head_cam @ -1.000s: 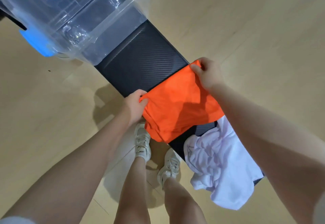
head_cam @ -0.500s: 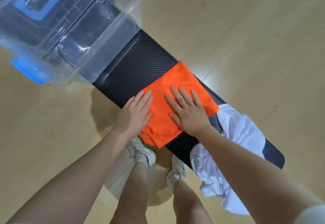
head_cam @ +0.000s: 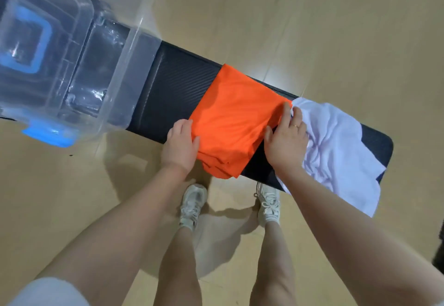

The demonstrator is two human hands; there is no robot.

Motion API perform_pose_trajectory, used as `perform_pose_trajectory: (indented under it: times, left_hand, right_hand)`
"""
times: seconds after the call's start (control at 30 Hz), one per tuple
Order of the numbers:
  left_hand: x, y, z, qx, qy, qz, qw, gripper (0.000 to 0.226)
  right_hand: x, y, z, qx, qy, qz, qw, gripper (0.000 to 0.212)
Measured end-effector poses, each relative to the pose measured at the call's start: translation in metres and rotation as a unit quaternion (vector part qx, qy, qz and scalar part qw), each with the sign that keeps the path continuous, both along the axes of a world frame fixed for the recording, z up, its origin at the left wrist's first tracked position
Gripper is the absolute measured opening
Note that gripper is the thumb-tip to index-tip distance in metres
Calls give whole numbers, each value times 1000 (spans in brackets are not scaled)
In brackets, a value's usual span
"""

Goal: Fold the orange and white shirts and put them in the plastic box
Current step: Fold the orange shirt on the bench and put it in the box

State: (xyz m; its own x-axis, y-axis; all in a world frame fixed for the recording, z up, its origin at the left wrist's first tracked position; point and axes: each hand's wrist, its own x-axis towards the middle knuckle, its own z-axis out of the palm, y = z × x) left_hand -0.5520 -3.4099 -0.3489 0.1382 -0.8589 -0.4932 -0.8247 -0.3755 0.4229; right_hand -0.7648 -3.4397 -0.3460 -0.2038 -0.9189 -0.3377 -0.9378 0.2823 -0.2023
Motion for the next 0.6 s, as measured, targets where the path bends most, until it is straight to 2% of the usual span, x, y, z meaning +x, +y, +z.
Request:
perform_pose_trajectory:
  times: [0.1, 0.2, 0.3, 0.37, 0.43, 0.5, 0.57, 0.6]
  left_hand:
    - [7, 0, 4, 21, 29, 61, 998, 44]
    - [11, 0, 1, 36, 52, 94, 994, 35]
    - [16, 4, -6, 48, 99, 120, 987, 21]
    - [22, 9, -11, 61, 143, 122, 980, 20]
    - [30, 14, -13, 76, 194, 141, 968, 24]
    - [34, 18, -9, 95, 221, 163, 957, 20]
    - [34, 25, 2, 116, 248, 183, 944, 10]
    - [34, 30, 8, 121, 268, 192, 936, 15]
  right_hand:
    - [16, 40, -1, 76, -46, -164, 983, 49]
    - [38, 66, -9, 83, -133, -275, 949, 35]
    - [60, 77, -13, 100, -184, -344, 915, 36]
    - [74, 79, -15, 113, -202, -362, 903, 32]
    - [81, 80, -15, 85, -255, -410, 871, 18]
    - [80, 85, -6, 43, -323, -461, 826, 23]
    - [75, 96, 6, 10, -353, -481, 802, 27]
    - [71, 104, 11, 3, -362, -487, 795, 27]
